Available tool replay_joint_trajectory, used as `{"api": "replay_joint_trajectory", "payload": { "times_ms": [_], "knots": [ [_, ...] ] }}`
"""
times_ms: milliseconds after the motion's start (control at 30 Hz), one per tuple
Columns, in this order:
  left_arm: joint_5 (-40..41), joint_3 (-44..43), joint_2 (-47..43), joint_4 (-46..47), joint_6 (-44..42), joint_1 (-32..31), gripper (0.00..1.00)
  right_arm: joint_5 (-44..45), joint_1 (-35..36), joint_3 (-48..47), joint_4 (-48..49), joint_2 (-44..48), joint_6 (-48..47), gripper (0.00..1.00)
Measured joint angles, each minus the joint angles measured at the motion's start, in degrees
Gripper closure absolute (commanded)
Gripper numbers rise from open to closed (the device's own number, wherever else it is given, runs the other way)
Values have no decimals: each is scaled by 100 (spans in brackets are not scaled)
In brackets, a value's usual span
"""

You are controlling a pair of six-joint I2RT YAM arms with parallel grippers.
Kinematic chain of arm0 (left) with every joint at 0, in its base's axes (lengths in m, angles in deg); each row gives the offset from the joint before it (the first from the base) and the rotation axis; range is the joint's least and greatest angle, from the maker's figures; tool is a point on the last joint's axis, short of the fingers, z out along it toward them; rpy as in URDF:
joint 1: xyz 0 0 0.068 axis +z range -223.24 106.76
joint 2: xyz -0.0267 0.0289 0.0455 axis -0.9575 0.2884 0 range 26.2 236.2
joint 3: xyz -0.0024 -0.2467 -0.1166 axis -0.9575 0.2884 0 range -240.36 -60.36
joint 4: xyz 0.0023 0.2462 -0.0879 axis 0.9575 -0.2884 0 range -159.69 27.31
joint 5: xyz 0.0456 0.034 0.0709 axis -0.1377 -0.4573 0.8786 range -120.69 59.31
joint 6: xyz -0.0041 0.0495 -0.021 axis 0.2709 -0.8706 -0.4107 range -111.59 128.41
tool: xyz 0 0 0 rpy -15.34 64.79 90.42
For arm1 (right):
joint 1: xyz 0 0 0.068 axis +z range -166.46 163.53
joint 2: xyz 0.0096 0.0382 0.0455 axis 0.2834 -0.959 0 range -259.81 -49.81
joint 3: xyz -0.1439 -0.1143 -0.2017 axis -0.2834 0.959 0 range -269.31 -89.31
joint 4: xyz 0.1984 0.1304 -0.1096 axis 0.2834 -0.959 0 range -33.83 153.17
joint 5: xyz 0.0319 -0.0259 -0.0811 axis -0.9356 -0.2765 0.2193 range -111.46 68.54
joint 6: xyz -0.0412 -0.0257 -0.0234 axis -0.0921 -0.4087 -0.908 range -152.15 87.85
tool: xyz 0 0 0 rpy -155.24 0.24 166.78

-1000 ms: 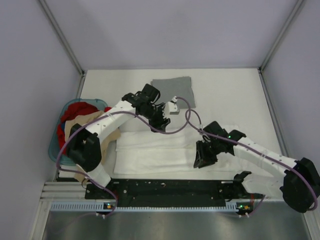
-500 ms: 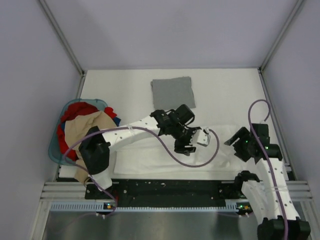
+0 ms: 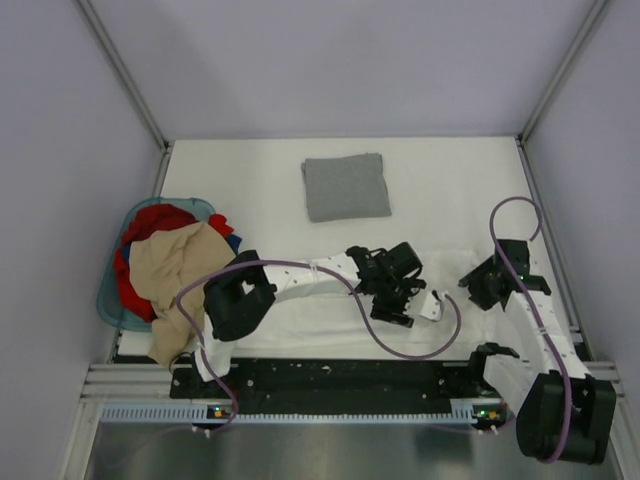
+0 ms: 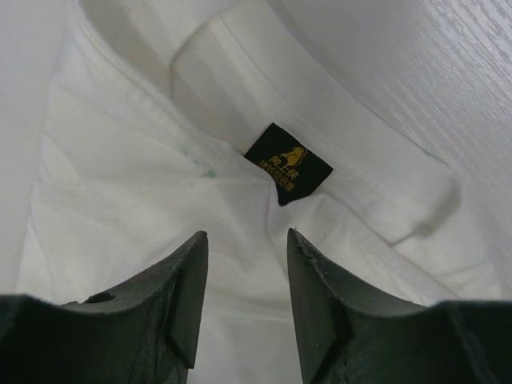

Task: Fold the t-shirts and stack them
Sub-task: Fold the other side of the tshirt into a rectangle

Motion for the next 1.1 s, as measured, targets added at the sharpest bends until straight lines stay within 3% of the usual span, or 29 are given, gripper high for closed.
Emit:
{"api": "replay_joint_trajectory", "payload": {
  "times_ms": [100, 267, 333, 1000, 1100],
  "knots": [
    [66, 0, 0, 109, -11, 17, 43, -15, 0, 70, 245, -197, -31, 65],
    [52, -2, 0, 155, 31, 20, 81, -15, 0, 256, 470, -267, -70, 95],
    [13, -2, 0, 138, 44, 33, 99, -11, 0, 262, 516, -286, -101, 100],
    [-146, 286, -155, 13, -13, 234, 100, 57, -140, -9, 793, -595, -942, 100],
    [-236, 374, -168, 7, -37, 234, 100, 46, -140, -66, 778, -605, -1069, 82]
  ]
}}
